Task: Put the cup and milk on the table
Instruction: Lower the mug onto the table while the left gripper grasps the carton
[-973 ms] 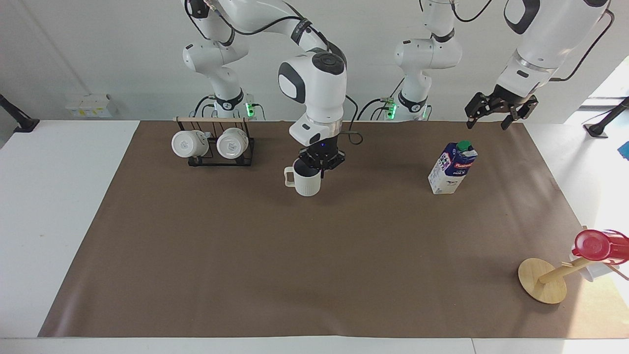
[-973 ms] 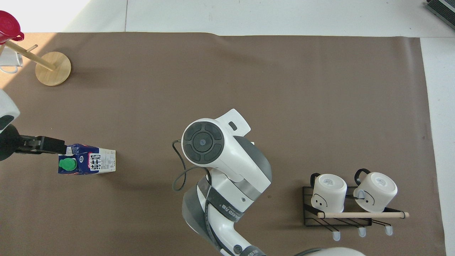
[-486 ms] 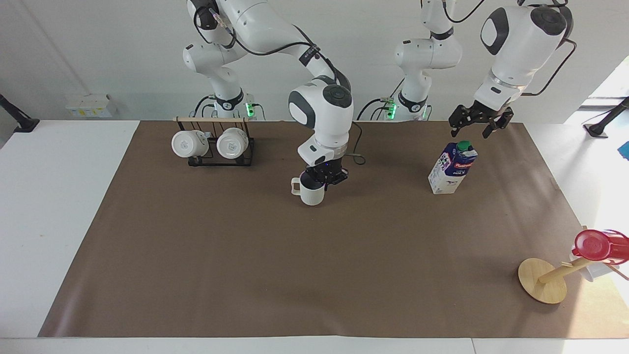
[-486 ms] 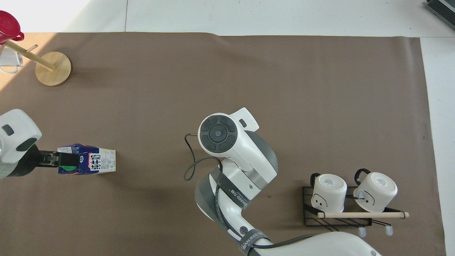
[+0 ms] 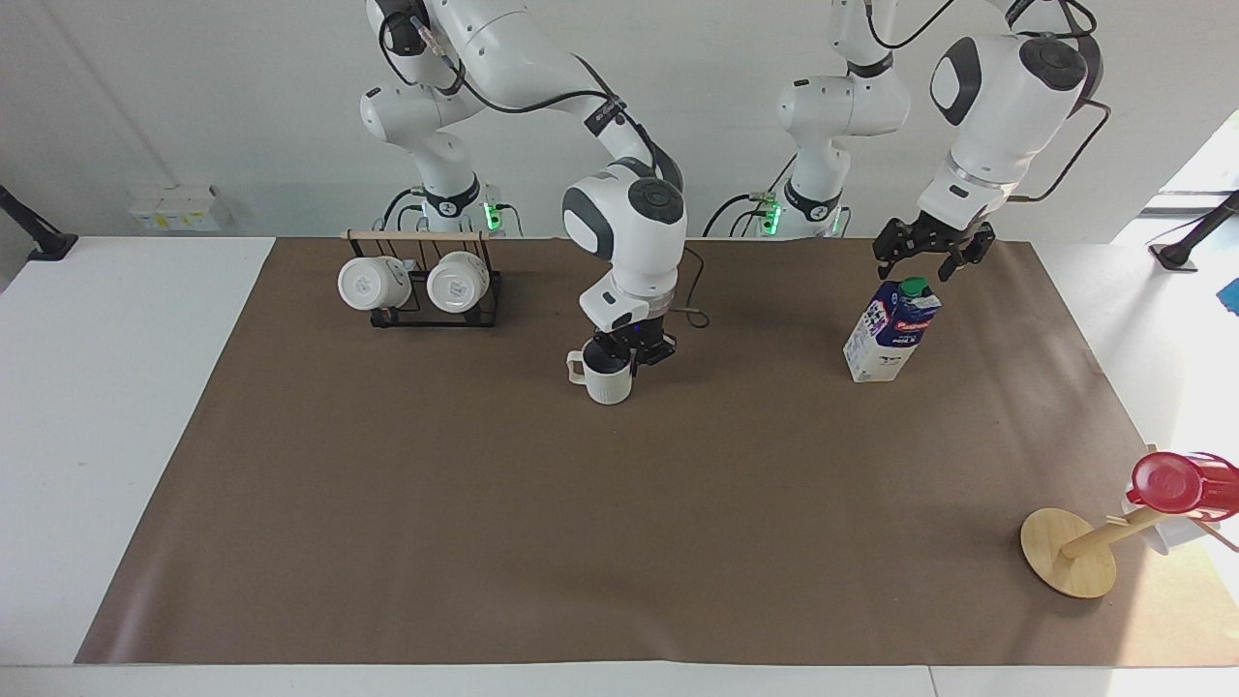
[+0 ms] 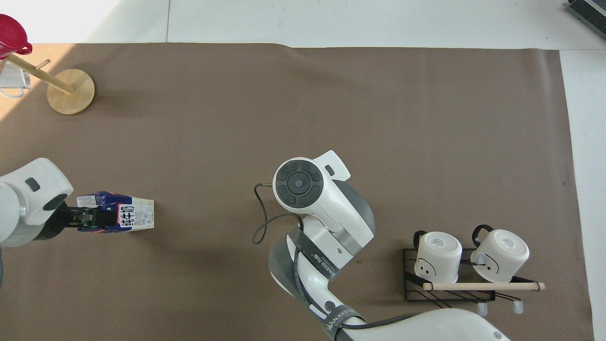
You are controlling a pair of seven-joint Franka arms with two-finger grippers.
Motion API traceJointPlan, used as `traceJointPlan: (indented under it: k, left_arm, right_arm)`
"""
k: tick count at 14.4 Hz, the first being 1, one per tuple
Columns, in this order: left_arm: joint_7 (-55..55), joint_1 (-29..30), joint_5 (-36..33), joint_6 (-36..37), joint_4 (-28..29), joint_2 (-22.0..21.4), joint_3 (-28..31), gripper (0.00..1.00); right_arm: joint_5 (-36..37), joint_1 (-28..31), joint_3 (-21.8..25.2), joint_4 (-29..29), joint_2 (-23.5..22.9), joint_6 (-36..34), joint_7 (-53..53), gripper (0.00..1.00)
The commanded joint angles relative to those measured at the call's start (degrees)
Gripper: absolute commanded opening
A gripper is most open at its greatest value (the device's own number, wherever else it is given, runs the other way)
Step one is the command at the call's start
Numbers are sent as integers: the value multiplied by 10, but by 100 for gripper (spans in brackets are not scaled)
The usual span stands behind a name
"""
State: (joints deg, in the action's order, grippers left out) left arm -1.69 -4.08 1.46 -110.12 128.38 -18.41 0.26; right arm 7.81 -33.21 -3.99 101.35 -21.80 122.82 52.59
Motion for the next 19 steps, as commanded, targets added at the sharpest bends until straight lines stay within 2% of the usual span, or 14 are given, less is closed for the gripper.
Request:
traceJointPlan:
  k: [1,2,3,5,9,12,14,15,16,19]
  left_arm:
    - [-3,0,2,-37,39,-23,1,100]
    - [-3,1,2,-46,43,-23,1,100]
    - [-3,3,2,-55,50,-22,1,100]
    - [-3,6,1,-82,67,-22,1,100]
    - [-5,4,1,-109,76,-16,1,100]
    - [-24,5,-1,-118,76,-14,1,72]
    - [-43,7,-1,-121,75,-13,1,66]
    - [-44,7,-1,-120,74,-13,2,58]
    - [-43,7,-1,-120,72,-13,1,54]
    - [-40,7,-1,-107,53,-5,1,47]
  right_arm:
    - [-14,10,-6,23,19,18,1,54]
    - [-14,9,-6,18,18,18,8,95]
    - [-15,7,-5,16,18,18,10,100]
    - [-15,11,-6,7,28,18,6,100]
    - [-17,49,-5,5,90,5,-3,100]
    - [-17,85,-4,6,128,-18,-35,100]
    - [-17,117,-4,7,147,-31,-68,100]
    - [-16,128,-3,6,157,-37,-86,100]
    - [-16,141,-2,6,168,-38,-108,100]
    - [-16,200,-1,3,202,-55,-170,100]
